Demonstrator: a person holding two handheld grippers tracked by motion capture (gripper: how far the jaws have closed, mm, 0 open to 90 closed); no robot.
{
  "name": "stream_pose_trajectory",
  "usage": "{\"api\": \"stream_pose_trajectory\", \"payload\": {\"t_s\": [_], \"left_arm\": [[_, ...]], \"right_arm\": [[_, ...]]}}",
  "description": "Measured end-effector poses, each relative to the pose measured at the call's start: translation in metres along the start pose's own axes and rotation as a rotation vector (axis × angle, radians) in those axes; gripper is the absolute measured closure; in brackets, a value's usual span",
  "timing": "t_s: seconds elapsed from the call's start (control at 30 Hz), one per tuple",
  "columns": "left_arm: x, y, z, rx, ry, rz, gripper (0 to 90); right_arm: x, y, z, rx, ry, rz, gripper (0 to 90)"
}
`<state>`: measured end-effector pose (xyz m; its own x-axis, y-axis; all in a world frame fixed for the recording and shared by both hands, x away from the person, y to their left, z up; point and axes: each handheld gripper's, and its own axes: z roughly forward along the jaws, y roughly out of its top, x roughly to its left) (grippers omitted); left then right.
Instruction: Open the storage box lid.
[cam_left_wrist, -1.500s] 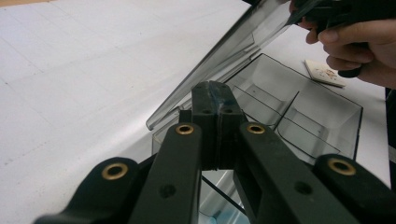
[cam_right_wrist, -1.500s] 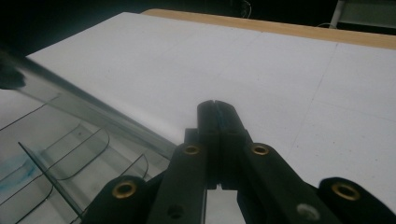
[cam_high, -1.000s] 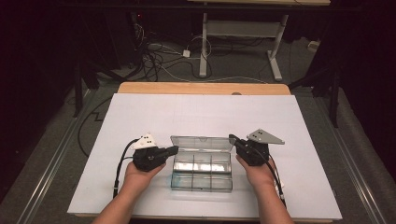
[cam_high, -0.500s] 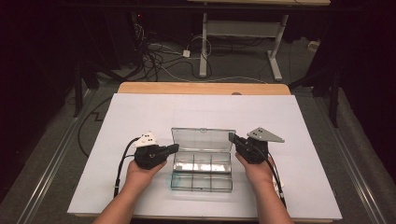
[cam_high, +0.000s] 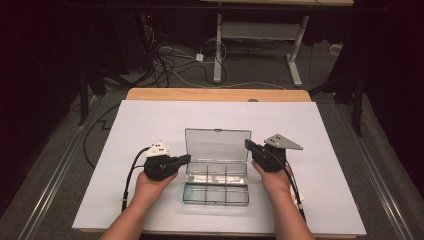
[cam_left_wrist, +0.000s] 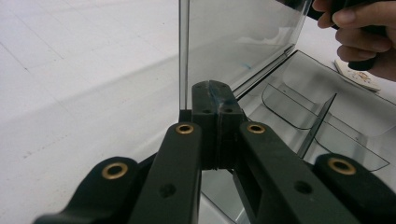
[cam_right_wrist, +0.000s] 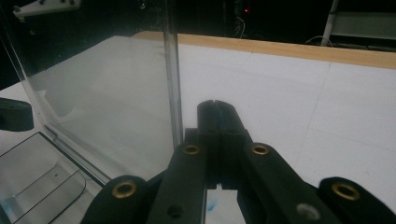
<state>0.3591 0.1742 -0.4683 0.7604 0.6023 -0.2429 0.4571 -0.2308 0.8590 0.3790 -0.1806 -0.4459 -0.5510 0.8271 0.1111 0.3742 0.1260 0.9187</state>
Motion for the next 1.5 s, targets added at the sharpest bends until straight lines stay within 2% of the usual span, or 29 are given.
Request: {"api": "stream_pose_trajectory", "payload": {"t_s": [0.1,0.3,0.37,0.47,0.57,0.8,0.93,1.17,1.5], "left_arm": [[0.000,-0.001,-0.007,-0.013,0.012,0.008,87.6],[0.007,-0.006,-0.017,-0.021,0.047,-0.022,87.5],[0.008,-0.004,-0.020,-0.050,0.059,-0.037,87.5],[0.011,0.002,-0.020,-0.067,0.080,-0.036,87.5],[0.019,0.011,-0.014,-0.053,0.102,-0.046,87.6],[0.029,0.038,0.003,-0.025,0.102,-0.051,87.6],[0.031,0.046,0.012,-0.025,0.100,-0.065,87.5],[0.031,0.048,0.023,-0.025,0.078,-0.085,87.6],[0.038,0.041,0.035,0.023,0.090,-0.110,87.5]], "right_arm": [[0.000,0.000,0.001,-0.001,-0.001,0.001,90.0],[-0.001,0.000,0.002,0.000,-0.003,-0.001,90.0],[-0.001,0.000,0.002,0.000,-0.001,-0.004,90.0],[-0.001,0.000,0.002,0.004,0.001,-0.012,90.0],[-0.002,0.001,0.003,0.004,0.001,-0.013,90.0],[-0.004,0.001,0.005,0.006,0.001,-0.006,90.0],[-0.005,0.000,0.007,0.003,0.001,0.001,90.0],[-0.007,-0.001,0.011,0.016,-0.008,0.004,90.0],[-0.010,-0.002,0.020,0.068,-0.029,0.000,90.0]]}}
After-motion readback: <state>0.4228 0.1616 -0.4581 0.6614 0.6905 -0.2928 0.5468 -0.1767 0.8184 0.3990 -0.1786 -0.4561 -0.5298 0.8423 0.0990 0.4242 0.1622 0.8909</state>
